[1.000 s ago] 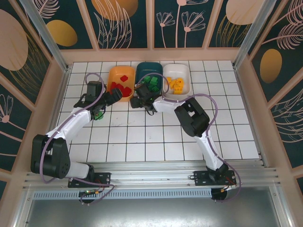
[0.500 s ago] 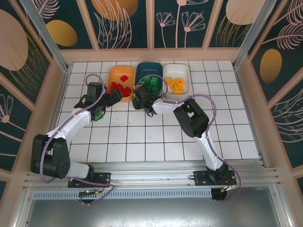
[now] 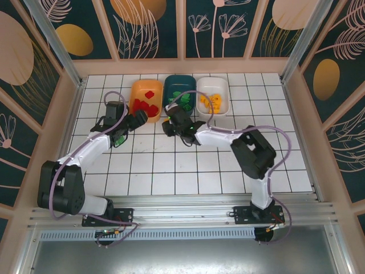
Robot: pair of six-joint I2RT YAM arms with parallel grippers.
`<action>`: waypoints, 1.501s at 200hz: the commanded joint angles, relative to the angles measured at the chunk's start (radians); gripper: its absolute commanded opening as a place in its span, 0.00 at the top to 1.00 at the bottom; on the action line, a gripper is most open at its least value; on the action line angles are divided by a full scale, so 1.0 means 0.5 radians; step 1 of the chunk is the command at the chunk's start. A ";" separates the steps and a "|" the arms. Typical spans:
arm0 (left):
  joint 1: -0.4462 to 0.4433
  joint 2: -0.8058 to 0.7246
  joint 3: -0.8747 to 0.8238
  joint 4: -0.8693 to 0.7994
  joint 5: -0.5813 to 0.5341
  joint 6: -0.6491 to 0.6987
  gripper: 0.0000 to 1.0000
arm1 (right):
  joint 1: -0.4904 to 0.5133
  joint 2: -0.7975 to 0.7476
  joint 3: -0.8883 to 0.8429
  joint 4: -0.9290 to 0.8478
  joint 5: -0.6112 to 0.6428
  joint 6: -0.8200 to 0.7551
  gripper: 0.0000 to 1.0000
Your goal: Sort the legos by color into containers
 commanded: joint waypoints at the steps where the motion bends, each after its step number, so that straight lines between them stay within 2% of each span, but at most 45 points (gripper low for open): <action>1: 0.018 0.060 0.016 0.071 0.044 -0.031 0.13 | -0.200 -0.241 -0.076 0.013 0.070 0.033 0.70; 18: 0.016 0.088 0.040 0.086 0.067 -0.040 0.13 | -0.397 -0.303 -0.087 -0.048 0.055 0.029 0.70; 42: 0.017 0.110 0.061 0.101 0.100 -0.062 0.14 | -0.661 -0.218 -0.008 -0.165 0.004 0.029 0.70; 71: 0.017 0.076 0.023 0.096 0.087 -0.058 0.14 | -0.832 -0.099 0.107 -0.231 -0.061 0.004 0.68; 78: 0.018 0.067 0.016 0.082 0.071 -0.052 0.14 | -0.855 -0.069 0.151 -0.254 -0.056 -0.006 0.65; 97: 0.020 0.020 -0.005 0.010 -0.021 -0.050 0.14 | -0.903 -0.047 0.228 -0.290 -0.055 -0.006 0.41; 108: 0.023 -0.026 -0.025 -0.052 -0.109 -0.068 0.14 | -0.909 -0.082 0.231 -0.290 -0.025 -0.004 0.33; 118: 0.029 -0.075 -0.046 -0.135 -0.201 -0.087 0.13 | -0.910 -0.130 0.218 -0.284 -0.015 0.000 0.29; 161: 0.065 -0.286 -0.225 -0.378 -0.572 -0.055 0.09 | -0.781 -0.437 -0.066 -0.166 0.011 0.067 0.28; 204: 0.143 -0.349 -0.477 -0.390 -0.562 -0.061 0.04 | -0.603 -0.602 -0.321 -0.105 -0.004 0.136 0.26; 234: 0.228 -0.302 -0.502 -0.321 -0.570 -0.070 0.02 | -0.532 -0.640 -0.383 -0.114 -0.009 0.142 0.25; 262: 0.286 -0.200 -0.491 -0.121 -0.515 -0.030 0.01 | -0.514 -0.678 -0.411 -0.101 -0.022 0.161 0.24; 300: 0.316 -0.034 -0.502 0.193 -0.410 -0.135 0.02 | -0.513 -0.694 -0.426 -0.110 -0.047 0.164 0.24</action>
